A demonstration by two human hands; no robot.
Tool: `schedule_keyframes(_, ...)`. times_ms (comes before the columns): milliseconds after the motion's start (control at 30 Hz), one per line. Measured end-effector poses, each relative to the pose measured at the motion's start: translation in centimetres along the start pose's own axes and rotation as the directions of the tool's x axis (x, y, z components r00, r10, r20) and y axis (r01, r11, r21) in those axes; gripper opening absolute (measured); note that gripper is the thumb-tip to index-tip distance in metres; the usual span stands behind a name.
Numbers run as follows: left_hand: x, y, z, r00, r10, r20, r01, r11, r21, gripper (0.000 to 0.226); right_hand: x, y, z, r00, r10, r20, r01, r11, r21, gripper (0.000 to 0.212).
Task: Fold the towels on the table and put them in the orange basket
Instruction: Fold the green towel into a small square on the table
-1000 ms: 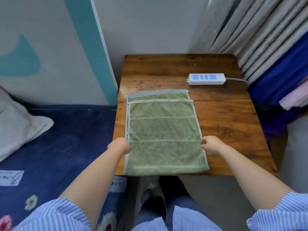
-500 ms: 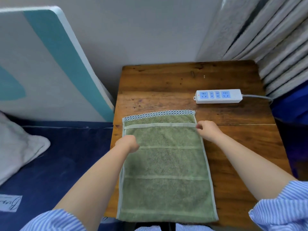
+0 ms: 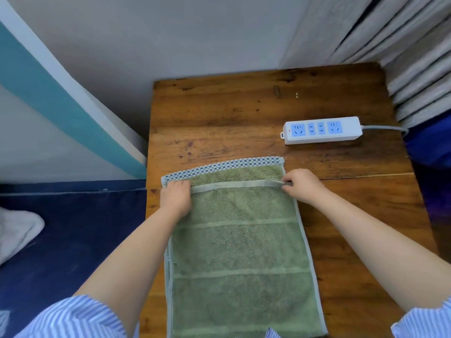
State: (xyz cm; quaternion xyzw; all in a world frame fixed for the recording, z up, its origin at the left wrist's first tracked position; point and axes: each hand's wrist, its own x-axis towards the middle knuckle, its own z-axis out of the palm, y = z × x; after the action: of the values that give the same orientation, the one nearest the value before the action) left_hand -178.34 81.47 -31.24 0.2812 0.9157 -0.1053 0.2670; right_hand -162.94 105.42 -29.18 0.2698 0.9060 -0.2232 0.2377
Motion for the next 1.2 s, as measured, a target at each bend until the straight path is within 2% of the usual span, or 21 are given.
schedule_keyframes(67,0.2,-0.6,-0.3,0.998,0.058,-0.021,-0.059,0.998,-0.038,0.017,-0.4,-0.1,-1.0,0.999,-0.035,0.015,0.035,0.999,0.034,0.022)
schedule_keyframes(100,0.1,-1.1,-0.7,0.995,0.102,0.002,-0.101,0.989,-0.11,0.017,-0.6,-0.1,-1.6,0.999,-0.047,0.014,0.046,0.997,0.063,0.021)
schedule_keyframes(167,-0.3,-2.5,-1.9,0.971,0.171,0.169,-0.12,0.954,-0.274,0.031,-1.3,-0.2,-2.8,0.998,-0.064,0.029,0.06,0.989,0.133,0.018)
schedule_keyframes(233,-0.4,-3.8,-3.5,0.927,0.209,0.311,-0.105,0.941,-0.321,0.031,-1.5,-0.6,-3.8,0.995,-0.089,0.043,0.081,0.982,0.168,0.015)
schedule_keyframes(267,-0.3,-4.5,-4.3,0.92,0.214,0.33,-0.1,0.939,-0.33,0.027,-1.3,-1.0,-4.2,0.995,-0.095,0.032,0.087,0.979,0.182,0.015)
schedule_keyframes(300,-0.1,-5.0,-4.9,0.928,0.208,0.311,-0.085,0.927,-0.366,0.024,-1.0,-1.4,-4.4,0.996,-0.085,0.0,0.083,0.975,0.205,0.016)
schedule_keyframes(400,1.1,-5.6,-5.9,0.982,0.125,0.144,-0.039,0.871,-0.489,0.025,0.8,-2.5,-4.5,0.992,-0.013,-0.128,0.042,0.972,0.23,0.02)
schedule_keyframes(500,2.0,-5.1,-5.0,0.997,0.03,0.071,-0.002,0.927,-0.374,0.014,2.8,-2.3,-3.4,0.989,0.079,-0.127,-0.062,0.989,0.136,0.024)
schedule_keyframes(567,2.4,-5.1,-3.4,0.998,-0.033,0.059,0.049,0.954,-0.296,0.015,3.8,-2.0,-2.3,0.985,0.133,-0.112,-0.126,0.989,0.075,0.026)
schedule_keyframes(700,2.8,-5.8,-1.4,0.987,-0.156,-0.029,0.135,0.922,-0.362,0.024,5.1,-1.9,-1.1,0.966,0.163,-0.2,-0.157,0.986,0.046,0.024)
schedule_keyframes(800,3.2,-6.0,-0.9,0.99,-0.133,-0.048,0.107,0.929,-0.353,0.029,5.5,-1.9,-0.8,0.958,0.149,-0.245,-0.145,0.989,0.035,0.021)
schedule_keyframes(967,3.3,-6.4,-1.4,1.0,-0.018,-0.008,0.011,0.857,-0.516,0.029,5.8,-1.7,-1.0,0.982,0.122,-0.144,-0.121,0.993,0.017,0.015)
schedule_keyframes(1100,3.2,-7.3,-1.9,0.996,-0.038,0.078,0.079,0.76,-0.645,0.025,5.8,-1.4,-1.8,0.99,0.1,-0.104,-0.098,0.995,0.028,0.011)
schedule_keyframes(1200,2.9,-7.6,-2.2,0.998,-0.041,0.05,0.063,0.748,-0.661,0.02,5.7,-1.3,-2.0,0.998,0.035,-0.057,-0.036,0.999,-0.014,0.011)
